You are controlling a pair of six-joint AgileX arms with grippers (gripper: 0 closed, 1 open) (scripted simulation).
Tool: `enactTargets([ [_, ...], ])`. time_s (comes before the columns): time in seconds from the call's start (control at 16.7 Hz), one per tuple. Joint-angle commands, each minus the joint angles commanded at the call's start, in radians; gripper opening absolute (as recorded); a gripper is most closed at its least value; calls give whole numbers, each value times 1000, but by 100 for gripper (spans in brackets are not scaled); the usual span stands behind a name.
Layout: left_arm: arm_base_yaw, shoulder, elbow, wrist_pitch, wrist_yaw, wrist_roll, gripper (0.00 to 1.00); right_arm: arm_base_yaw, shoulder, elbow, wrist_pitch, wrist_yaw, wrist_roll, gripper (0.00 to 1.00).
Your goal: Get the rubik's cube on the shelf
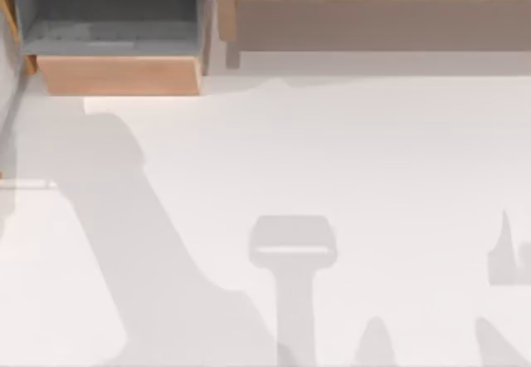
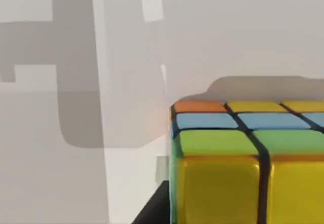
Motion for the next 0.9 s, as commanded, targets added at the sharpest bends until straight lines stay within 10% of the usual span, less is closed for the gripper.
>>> enactTargets([
  [0.9,-22,-62,38,-33,-54,-112,0,0,0,0,0,0,0,100],
])
